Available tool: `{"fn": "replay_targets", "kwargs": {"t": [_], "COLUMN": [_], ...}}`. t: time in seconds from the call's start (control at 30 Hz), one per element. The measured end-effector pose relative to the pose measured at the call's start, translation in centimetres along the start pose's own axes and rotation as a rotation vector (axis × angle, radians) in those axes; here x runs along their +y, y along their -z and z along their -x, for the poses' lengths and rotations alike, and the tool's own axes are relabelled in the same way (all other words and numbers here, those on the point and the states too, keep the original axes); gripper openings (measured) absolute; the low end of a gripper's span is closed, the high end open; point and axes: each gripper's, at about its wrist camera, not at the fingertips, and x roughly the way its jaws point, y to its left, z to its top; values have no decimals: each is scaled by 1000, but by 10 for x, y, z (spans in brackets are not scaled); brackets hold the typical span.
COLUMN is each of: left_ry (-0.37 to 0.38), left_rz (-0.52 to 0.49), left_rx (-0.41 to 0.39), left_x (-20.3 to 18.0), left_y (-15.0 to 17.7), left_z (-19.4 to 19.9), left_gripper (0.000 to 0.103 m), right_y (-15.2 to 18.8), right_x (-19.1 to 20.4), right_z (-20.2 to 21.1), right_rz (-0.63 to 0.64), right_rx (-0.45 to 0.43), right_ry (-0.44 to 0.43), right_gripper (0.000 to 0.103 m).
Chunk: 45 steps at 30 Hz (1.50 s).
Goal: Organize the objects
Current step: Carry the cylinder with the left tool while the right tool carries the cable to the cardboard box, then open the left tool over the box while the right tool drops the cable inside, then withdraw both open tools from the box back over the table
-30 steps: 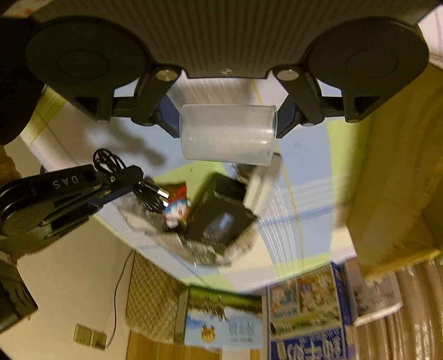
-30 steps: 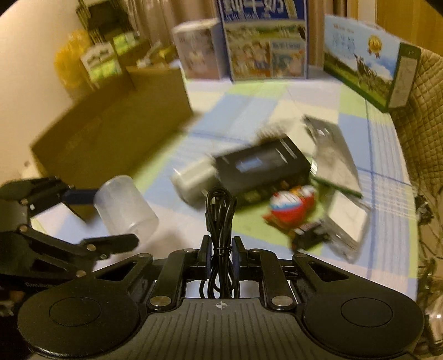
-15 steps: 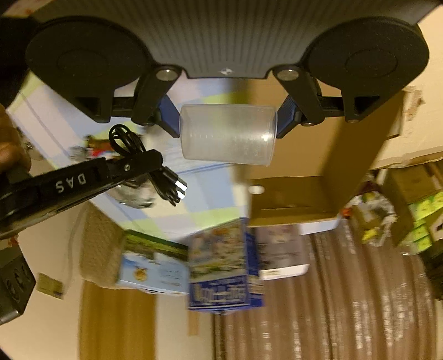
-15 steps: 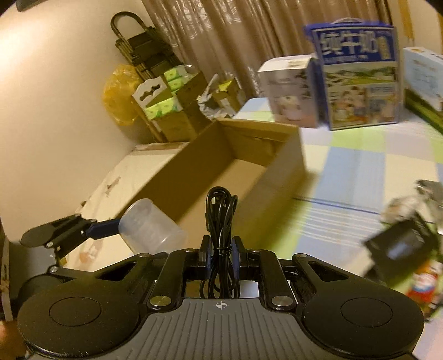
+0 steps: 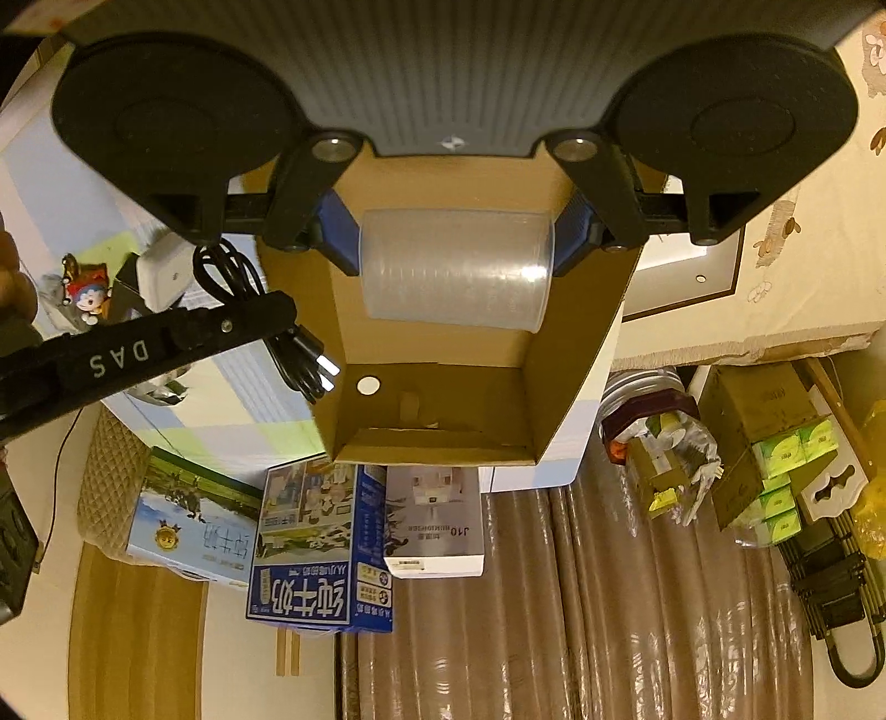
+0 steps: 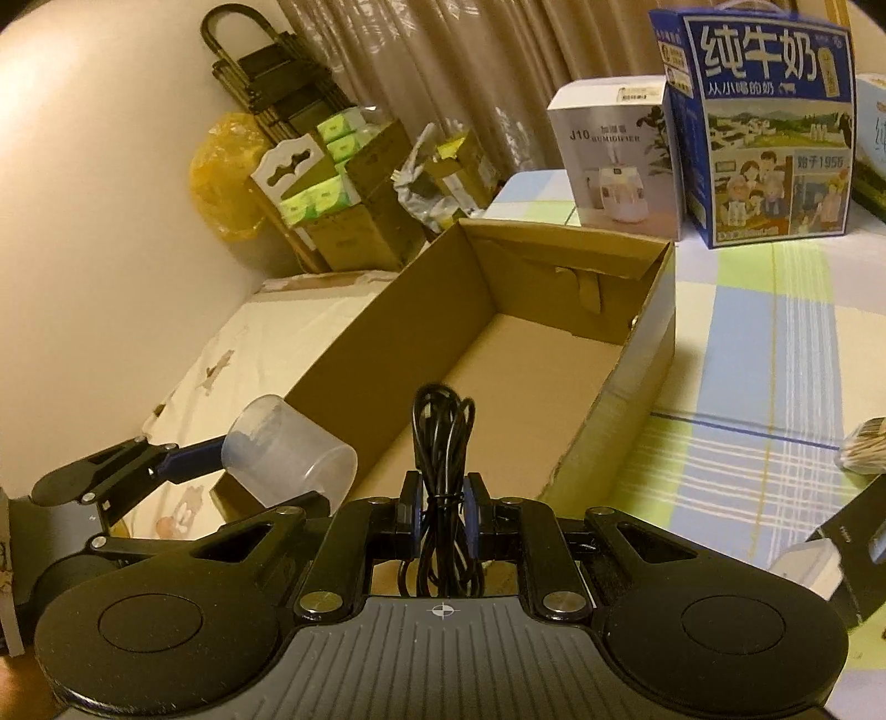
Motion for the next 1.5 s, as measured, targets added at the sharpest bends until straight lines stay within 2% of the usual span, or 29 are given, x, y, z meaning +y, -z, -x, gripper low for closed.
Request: {"fn": "replay_targets", "kwargs": {"t": [0.1, 0.13, 0.17, 0.23, 0.3, 0.67, 1.07, 1.5], "left_ry": [3, 6, 11, 11, -1, -23, -1, 65], "left_rz": [13, 19, 26, 42, 58, 104, 132, 118], "left_rx": [1, 2, 4, 7, 10, 3, -20, -25], "left_x": [4, 6, 7, 9, 12, 1, -49, -105], "left_y": [0, 0, 0, 1, 1, 16, 28, 32], "left_z": [-7, -10, -13, -18, -21, 12, 63, 77], "left_gripper": [68, 68, 68, 69, 78, 82, 84, 89], "right_y": [-2, -3, -3, -3, -1, 49, 104, 135], "right_x": [-4, -7, -9, -13, -16, -25, -28, -56], "right_z": [-5, -4, -2, 3, 11, 91, 167, 211], "right_rz": [-44, -57, -66, -80, -94, -98, -41, -59], "right_rx": [-13, -30, -48, -65, -78, -158, -222, -265], "right_ry": [-29, -37, -38, -33, -38, 54, 156, 220], "right_gripper": [12, 16, 26, 41, 41, 42, 43, 43]}}
